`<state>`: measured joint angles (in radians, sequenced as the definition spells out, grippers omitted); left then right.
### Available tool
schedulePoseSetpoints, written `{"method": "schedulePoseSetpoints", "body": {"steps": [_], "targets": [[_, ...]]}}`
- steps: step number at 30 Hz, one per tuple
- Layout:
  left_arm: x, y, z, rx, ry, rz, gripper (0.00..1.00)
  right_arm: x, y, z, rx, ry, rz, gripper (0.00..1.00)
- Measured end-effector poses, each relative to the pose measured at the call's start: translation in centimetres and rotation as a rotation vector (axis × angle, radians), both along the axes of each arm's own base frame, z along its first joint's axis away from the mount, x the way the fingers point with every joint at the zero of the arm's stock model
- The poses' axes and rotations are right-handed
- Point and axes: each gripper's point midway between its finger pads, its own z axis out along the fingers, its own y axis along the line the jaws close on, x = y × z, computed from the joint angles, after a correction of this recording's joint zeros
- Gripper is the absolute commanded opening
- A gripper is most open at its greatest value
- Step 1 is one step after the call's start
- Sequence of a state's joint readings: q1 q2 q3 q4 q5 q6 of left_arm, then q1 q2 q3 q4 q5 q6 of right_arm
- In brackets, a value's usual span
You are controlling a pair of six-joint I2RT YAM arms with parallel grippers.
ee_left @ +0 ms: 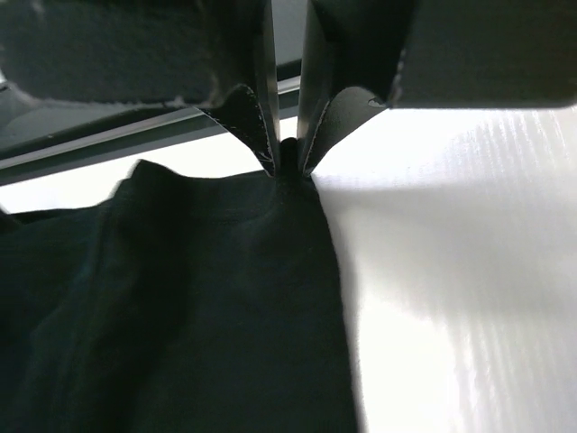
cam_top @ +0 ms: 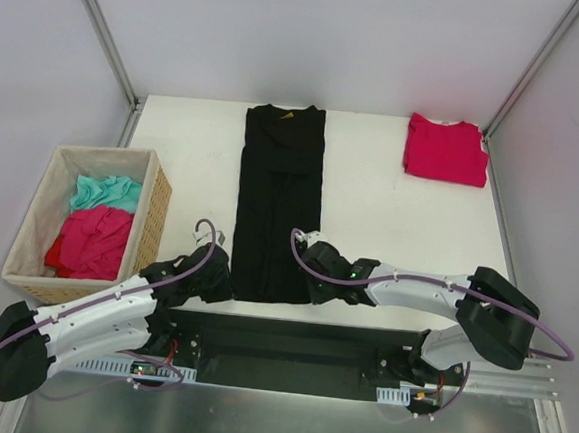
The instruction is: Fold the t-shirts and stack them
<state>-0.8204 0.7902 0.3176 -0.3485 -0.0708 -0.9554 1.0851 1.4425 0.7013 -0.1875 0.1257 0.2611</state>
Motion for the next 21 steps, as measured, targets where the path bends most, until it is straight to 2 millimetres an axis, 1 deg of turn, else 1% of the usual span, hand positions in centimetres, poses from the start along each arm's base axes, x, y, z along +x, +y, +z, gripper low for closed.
{"method": "schedulePoseSetpoints", "body": {"steps": [3,7,13,15,21], "targets": [[0.9,-0.6,1.2,0.000,-0.021,-0.011,0.11,-0.3,0.5,0.4,-0.011,-0.013,0.021,0.01],[3.0,-1.6,3.8,-0.015,-0.070,-0.024,0.10,-0.1,1.1,1.5,-0.015,-0.031,0.041,0.01],[6.3,-2.2,7.2,-0.028,-0.138,-0.030,0.10,1.2,1.9,3.5,-0.017,-0.079,0.057,0.01],[7.2,-2.1,7.7,-0.026,-0.153,-0.032,0.10,1.7,1.8,3.7,-0.018,-0.086,0.054,0.01],[8.2,-1.9,8.1,-0.022,-0.152,-0.049,0.10,3.7,0.3,4.0,-0.043,-0.090,0.008,0.01]]}}
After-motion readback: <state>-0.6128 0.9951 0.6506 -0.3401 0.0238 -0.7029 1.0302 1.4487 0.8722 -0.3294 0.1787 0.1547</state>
